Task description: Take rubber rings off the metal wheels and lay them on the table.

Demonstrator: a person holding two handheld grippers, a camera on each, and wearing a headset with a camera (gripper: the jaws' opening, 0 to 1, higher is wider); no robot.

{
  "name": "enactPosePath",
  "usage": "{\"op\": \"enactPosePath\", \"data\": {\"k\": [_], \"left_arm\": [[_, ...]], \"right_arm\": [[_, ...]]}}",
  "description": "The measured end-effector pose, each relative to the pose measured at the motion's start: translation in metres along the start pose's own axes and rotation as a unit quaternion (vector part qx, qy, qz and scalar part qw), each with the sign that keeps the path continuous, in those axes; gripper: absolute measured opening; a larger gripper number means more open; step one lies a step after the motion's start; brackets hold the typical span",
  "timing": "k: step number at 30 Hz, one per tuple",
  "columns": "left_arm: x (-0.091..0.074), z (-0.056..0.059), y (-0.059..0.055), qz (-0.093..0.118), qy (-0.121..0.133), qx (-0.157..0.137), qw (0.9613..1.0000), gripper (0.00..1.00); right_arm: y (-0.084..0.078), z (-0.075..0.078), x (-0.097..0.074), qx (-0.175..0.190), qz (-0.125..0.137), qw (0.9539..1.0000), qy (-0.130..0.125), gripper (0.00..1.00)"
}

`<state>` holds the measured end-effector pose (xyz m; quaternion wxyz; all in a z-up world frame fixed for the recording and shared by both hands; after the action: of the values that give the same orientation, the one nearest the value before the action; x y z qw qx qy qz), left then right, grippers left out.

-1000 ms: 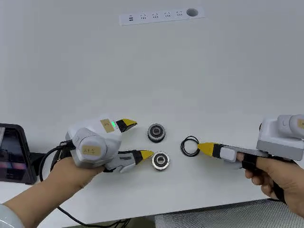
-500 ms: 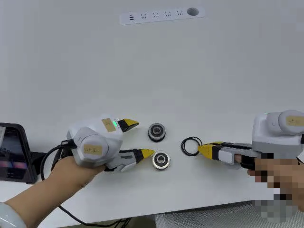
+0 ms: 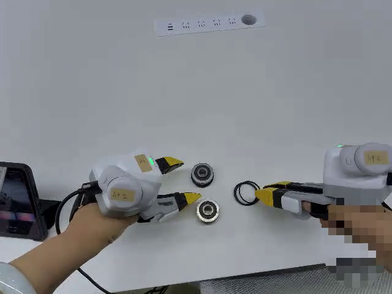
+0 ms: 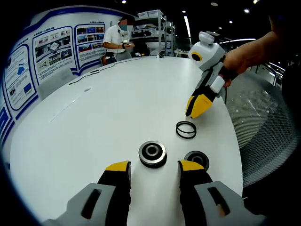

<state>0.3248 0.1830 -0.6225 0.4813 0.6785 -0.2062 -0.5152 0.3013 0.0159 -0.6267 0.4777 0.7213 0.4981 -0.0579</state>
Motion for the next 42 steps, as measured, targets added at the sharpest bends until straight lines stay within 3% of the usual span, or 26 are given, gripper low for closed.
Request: {"op": "enactPosePath", "data": {"k": [22,32,42], "left_arm": [[0.017,-0.003,0.011,-0.006,-0.009,0.012,0.9999,0.23],[0.025,-0.003,0.009,-0.021,-0.016,0.013,0.9996,0.18],[0.025,-0.004,0.008,-0.020,-0.018,0.009,0.9996,0.14]], "right_arm": [[0.022,-0.028,0.045,0.028,0.013,0.9980,0.056,0.17],[0.027,-0.029,0.053,0.038,0.017,0.9971,0.064,0.16],[0.026,-0.032,0.066,0.055,0.014,0.9955,0.076,0.17]]}}
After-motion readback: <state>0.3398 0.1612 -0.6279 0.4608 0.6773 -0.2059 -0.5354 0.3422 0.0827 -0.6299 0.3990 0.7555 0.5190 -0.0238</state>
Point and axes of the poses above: the centre of the closed fingertips' face, and the gripper's own axes: x roughly forward along the fingers, z roughly to its right, y roughly out of its top, the point moved 4 cm from there along -x, roughly backward along the fingers, and after that the axes turned 8 degrees about z, right-handed, at the moved point
